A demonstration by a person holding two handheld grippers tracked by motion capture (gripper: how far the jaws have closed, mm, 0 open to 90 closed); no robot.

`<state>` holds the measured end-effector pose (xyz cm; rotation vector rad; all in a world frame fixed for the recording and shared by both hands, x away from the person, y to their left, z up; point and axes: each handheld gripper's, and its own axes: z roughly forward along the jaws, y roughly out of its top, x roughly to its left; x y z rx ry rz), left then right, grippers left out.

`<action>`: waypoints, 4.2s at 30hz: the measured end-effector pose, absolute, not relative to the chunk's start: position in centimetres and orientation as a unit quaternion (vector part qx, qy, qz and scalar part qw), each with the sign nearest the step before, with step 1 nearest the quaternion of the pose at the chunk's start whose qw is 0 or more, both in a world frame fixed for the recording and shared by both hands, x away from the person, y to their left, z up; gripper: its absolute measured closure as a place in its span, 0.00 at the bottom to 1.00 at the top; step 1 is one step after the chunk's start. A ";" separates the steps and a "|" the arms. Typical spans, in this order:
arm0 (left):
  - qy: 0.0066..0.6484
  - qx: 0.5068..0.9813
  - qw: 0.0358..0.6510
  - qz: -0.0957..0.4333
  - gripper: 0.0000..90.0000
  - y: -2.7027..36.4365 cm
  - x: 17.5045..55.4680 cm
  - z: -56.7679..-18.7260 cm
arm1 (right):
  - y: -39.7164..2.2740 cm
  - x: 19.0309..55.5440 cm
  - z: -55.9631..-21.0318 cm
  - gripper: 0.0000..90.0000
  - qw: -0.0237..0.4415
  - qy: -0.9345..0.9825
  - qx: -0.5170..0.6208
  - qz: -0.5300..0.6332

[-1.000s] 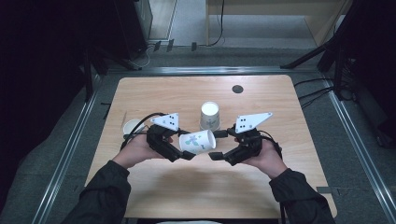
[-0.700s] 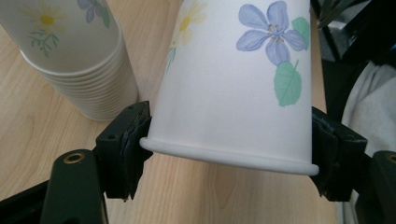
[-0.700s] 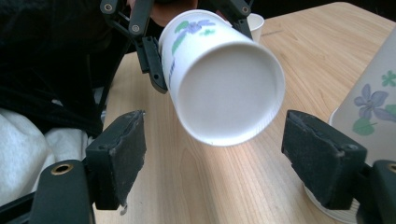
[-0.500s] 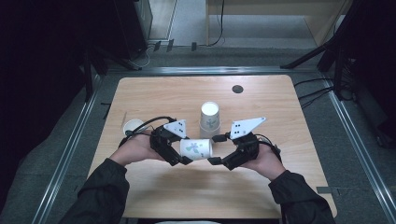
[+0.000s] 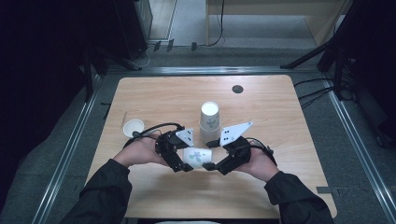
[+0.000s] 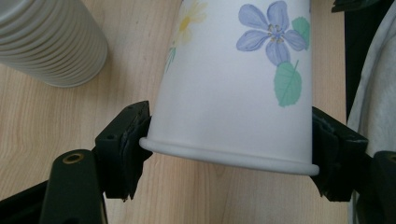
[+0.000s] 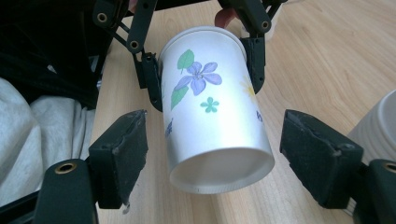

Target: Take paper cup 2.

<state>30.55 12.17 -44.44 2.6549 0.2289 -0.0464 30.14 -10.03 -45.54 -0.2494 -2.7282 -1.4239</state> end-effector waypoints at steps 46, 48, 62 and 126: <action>0.119 0.929 0.350 -0.018 0.16 13.9 30.7 -42.7 | -11.8 30.7 -44.6 0.37 0.014 -0.863 -0.081 -0.499; 0.118 0.925 0.360 -0.023 0.15 13.9 30.6 -42.6 | -12.0 30.8 -44.5 0.37 0.020 -0.858 -0.084 -0.506; 0.107 0.900 0.421 -0.032 0.14 13.8 30.1 -42.1 | -11.5 30.7 -44.4 0.37 0.045 -0.850 -0.068 -0.520; 0.088 0.962 0.259 -0.002 0.23 11.6 29.7 -42.7 | -7.6 30.1 -48.0 0.38 0.041 -0.911 -0.051 -0.406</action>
